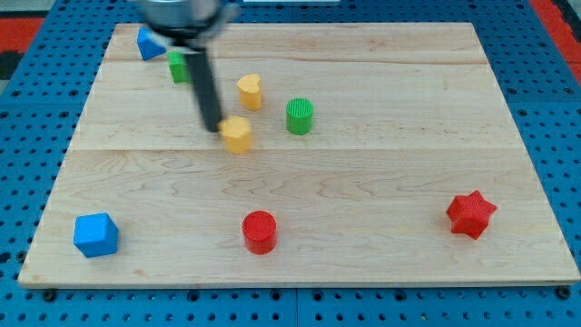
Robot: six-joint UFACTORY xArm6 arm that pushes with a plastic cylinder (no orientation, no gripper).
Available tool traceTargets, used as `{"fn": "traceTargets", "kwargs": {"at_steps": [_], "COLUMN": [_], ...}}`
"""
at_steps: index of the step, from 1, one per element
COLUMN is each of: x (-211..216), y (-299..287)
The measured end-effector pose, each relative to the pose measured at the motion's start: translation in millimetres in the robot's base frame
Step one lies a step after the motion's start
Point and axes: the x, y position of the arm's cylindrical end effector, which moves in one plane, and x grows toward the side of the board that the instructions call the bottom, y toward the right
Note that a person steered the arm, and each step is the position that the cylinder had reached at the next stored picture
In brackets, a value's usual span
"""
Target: Move the yellow hexagon diagonal to the top left of the red star
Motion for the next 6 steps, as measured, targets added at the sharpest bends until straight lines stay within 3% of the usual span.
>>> {"fn": "traceTargets", "kwargs": {"at_steps": [1,2,3,4,5,6], "x": [12,21,47,44,12,-10], "y": [53,6,50,134,109,162]}}
